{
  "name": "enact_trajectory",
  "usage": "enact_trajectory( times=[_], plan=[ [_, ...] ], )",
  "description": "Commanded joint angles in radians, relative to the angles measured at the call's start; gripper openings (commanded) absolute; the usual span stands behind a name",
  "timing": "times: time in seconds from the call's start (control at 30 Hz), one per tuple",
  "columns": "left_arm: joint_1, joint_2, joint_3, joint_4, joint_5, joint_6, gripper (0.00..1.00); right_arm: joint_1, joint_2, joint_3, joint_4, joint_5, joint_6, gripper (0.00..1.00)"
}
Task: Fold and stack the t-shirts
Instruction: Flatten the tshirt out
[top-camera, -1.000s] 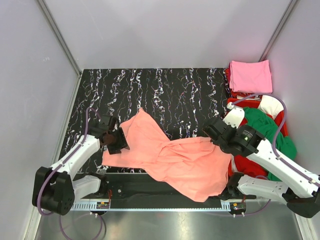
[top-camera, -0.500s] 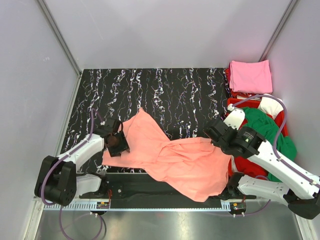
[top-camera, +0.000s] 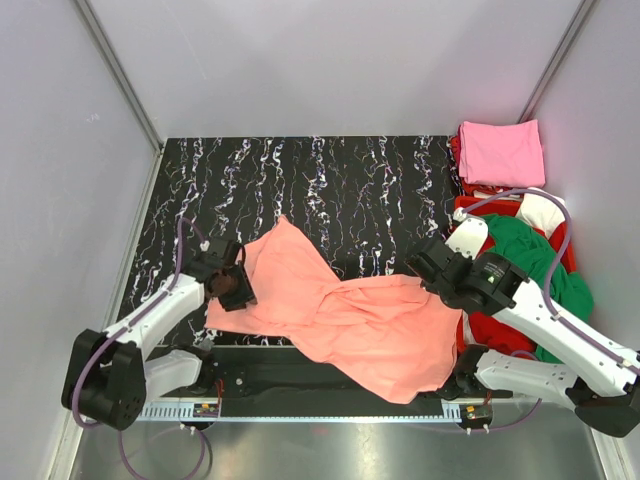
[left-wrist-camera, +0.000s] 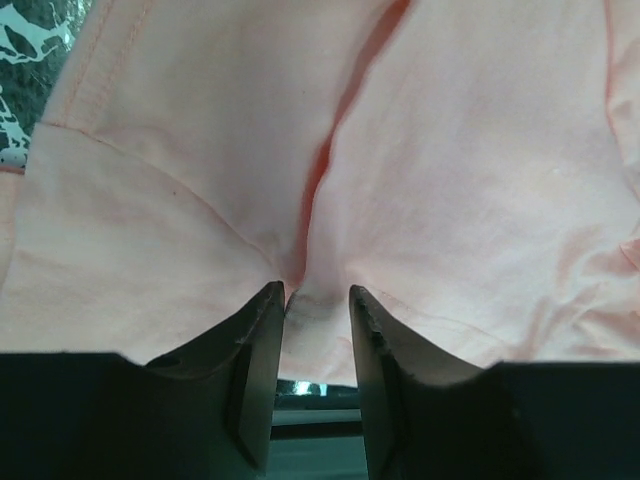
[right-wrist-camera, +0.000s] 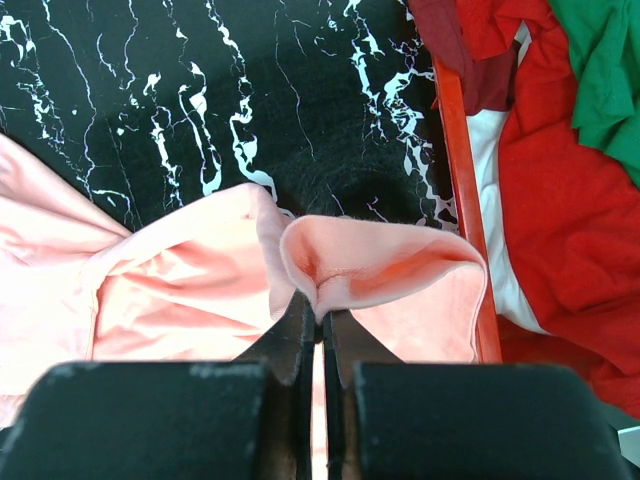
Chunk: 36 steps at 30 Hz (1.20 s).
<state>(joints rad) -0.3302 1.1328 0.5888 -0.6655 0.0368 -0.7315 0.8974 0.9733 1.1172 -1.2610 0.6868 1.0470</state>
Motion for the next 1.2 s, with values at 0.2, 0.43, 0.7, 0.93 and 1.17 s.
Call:
enact_trajectory(
  times=[0.2,0.43,0.7,0.93,1.17],
  plan=[
    [-0.01,-0.073,0.059,-0.026,0.008,0.007,0.09,-0.002,0.002,0.009,0.003,0.013,0.008,0.0],
    [-0.018,-0.057,0.025,0.041,0.075,0.027,0.0,-0.002,-0.008,0.001,-0.001,0.013,0.016,0.0],
    [-0.017,-0.172,0.46,-0.238,-0.037,0.153,0.0,-0.002,-0.037,0.174,-0.049,0.063,-0.022,0.0],
    [-0.015,-0.205,1.072,-0.43,-0.129,0.296,0.0,-0.002,-0.195,0.432,0.115,0.01,-0.348,0.0],
    [-0.017,-0.269,1.414,-0.434,-0.141,0.444,0.0,-0.002,-0.34,0.486,0.308,-0.11,-0.66,0.0]
  ],
)
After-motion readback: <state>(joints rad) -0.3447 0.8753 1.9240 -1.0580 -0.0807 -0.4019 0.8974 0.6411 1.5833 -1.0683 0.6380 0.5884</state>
